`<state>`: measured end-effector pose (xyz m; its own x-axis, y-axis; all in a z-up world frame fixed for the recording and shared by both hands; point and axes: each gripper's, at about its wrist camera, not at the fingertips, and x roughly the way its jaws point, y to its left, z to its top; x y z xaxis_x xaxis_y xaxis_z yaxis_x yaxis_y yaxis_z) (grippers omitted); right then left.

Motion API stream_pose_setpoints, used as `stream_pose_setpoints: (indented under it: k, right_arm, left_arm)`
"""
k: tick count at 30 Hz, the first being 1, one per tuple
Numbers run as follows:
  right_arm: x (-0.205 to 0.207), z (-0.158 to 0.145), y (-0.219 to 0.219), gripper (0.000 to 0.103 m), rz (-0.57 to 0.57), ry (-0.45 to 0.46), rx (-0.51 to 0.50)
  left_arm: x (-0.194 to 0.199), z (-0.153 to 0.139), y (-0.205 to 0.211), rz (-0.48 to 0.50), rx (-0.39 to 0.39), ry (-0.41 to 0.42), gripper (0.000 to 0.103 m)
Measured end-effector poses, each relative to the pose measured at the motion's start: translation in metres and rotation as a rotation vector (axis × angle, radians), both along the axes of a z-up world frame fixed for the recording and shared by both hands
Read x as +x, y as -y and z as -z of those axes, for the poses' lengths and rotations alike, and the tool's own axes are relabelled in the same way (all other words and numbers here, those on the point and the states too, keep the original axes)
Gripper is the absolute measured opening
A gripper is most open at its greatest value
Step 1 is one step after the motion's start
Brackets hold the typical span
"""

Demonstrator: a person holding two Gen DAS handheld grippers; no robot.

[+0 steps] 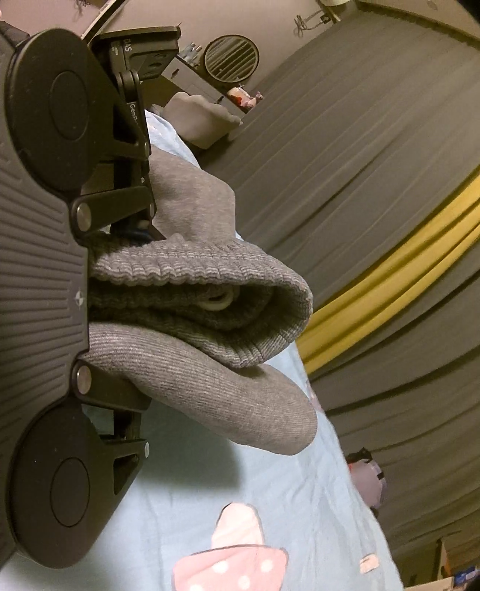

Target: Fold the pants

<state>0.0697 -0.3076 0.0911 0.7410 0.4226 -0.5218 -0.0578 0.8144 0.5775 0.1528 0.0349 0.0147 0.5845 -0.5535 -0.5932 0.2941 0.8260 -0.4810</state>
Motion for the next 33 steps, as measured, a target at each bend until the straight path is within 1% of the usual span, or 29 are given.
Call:
stream_pose_setpoints:
  k: [4, 14, 20, 22, 25, 26, 27, 28, 29, 30, 31, 32, 33]
  right_arm:
    - [0.007, -0.002, -0.003, 0.056, -0.010, 0.005, -0.007]
    - [0.022, -0.009, -0.015, 0.056, -0.017, -0.003, -0.074]
    - [0.023, -0.014, -0.026, 0.056, 0.006, 0.006, -0.100]
    - [0.022, -0.014, -0.025, 0.056, 0.018, 0.002, -0.102]
    - [0.024, -0.012, -0.028, 0.056, 0.033, -0.005, -0.134]
    - [0.026, -0.011, -0.029, 0.057, 0.036, -0.011, -0.147]
    - [0.029, -0.008, -0.030, 0.062, 0.037, -0.025, -0.169]
    - [0.030, -0.007, -0.033, 0.070, 0.049, -0.044, -0.207]
    - [0.031, -0.005, -0.033, 0.074, 0.075, -0.063, -0.272]
    - [0.030, -0.003, -0.035, 0.077, 0.103, -0.075, -0.337]
    - [0.027, -0.002, -0.037, 0.081, 0.134, -0.085, -0.396]
    - [0.023, -0.001, -0.038, 0.082, 0.165, -0.090, -0.423]
    - [0.017, -0.002, -0.038, 0.086, 0.197, -0.080, -0.442]
  left_arm:
    - [0.003, -0.003, -0.001, -0.015, 0.009, 0.016, 0.030]
    - [0.010, 0.001, 0.002, -0.057, 0.020, 0.002, 0.030]
    - [0.011, 0.002, 0.006, -0.064, 0.026, 0.038, 0.030]
    - [0.012, 0.002, 0.009, -0.065, 0.027, 0.042, 0.030]
    - [0.015, 0.005, 0.010, -0.068, 0.032, 0.045, 0.031]
    - [0.016, 0.008, 0.006, -0.076, 0.037, 0.038, 0.037]
    - [0.017, 0.012, 0.006, -0.101, 0.061, 0.027, 0.040]
    - [0.016, 0.014, 0.004, -0.127, 0.097, 0.019, 0.049]
    - [0.016, 0.016, 0.005, -0.161, 0.146, 0.007, 0.060]
    - [0.014, 0.017, 0.004, -0.204, 0.196, 0.001, 0.067]
    - [0.010, 0.015, 0.001, -0.265, 0.246, 0.016, 0.077]
    - [0.005, 0.009, -0.001, -0.336, 0.300, 0.047, 0.081]
    - [0.000, 0.003, -0.003, -0.392, 0.347, 0.081, 0.083]
